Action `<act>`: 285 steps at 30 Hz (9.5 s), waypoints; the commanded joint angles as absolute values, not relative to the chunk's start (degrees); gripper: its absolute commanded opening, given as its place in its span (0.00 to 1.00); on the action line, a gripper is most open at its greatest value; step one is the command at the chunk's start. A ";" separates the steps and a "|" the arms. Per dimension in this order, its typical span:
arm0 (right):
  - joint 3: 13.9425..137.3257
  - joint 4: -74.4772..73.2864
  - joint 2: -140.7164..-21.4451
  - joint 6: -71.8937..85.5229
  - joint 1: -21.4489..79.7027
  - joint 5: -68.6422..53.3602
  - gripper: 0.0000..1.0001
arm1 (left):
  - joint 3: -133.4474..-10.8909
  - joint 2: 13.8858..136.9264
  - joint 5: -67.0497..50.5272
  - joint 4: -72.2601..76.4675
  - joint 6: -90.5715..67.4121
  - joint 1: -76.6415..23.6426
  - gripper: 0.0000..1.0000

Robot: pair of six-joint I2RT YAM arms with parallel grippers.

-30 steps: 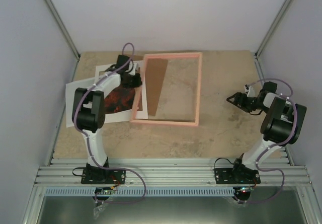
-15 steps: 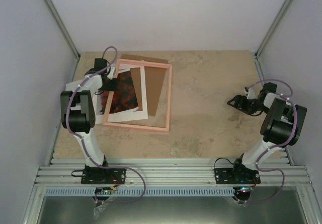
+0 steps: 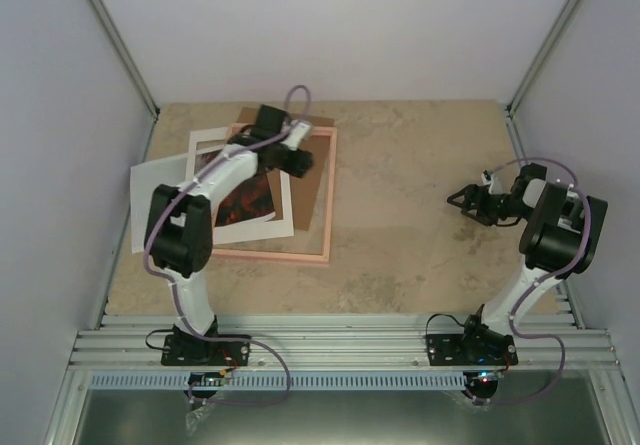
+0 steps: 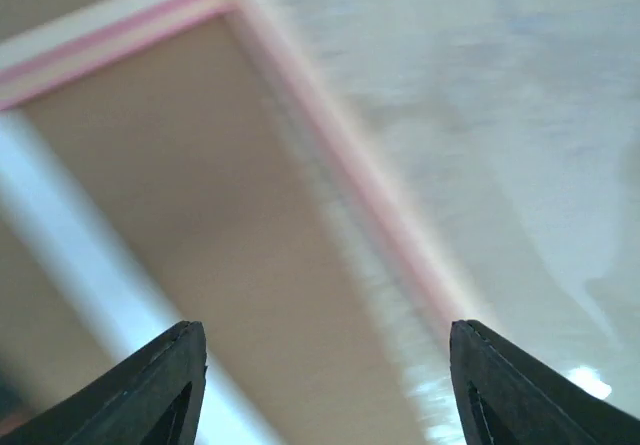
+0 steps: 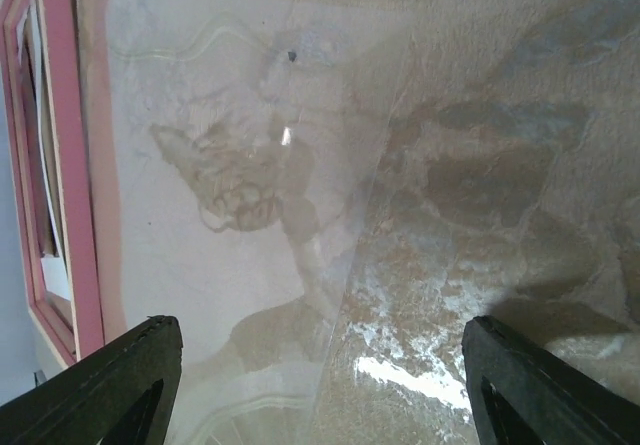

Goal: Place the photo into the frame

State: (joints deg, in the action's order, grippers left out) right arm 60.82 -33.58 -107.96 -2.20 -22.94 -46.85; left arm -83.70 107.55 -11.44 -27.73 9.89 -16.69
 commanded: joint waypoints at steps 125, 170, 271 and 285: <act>73.79 -35.75 -98.07 -9.01 -12.34 -80.02 0.34 | -87.72 112.94 -64.23 -6.21 -19.47 -26.97 0.53; 101.70 -21.94 -132.50 25.86 31.90 -13.68 0.69 | -95.17 82.46 -25.04 -27.64 -2.30 -5.10 0.00; 57.49 -28.25 -93.07 9.25 4.07 -54.83 0.01 | -61.24 85.88 -25.30 -30.00 -23.15 -19.29 0.00; 60.79 -25.44 -103.00 9.29 7.01 -51.69 0.01 | -60.36 96.43 -22.94 -25.66 -21.21 -16.88 0.00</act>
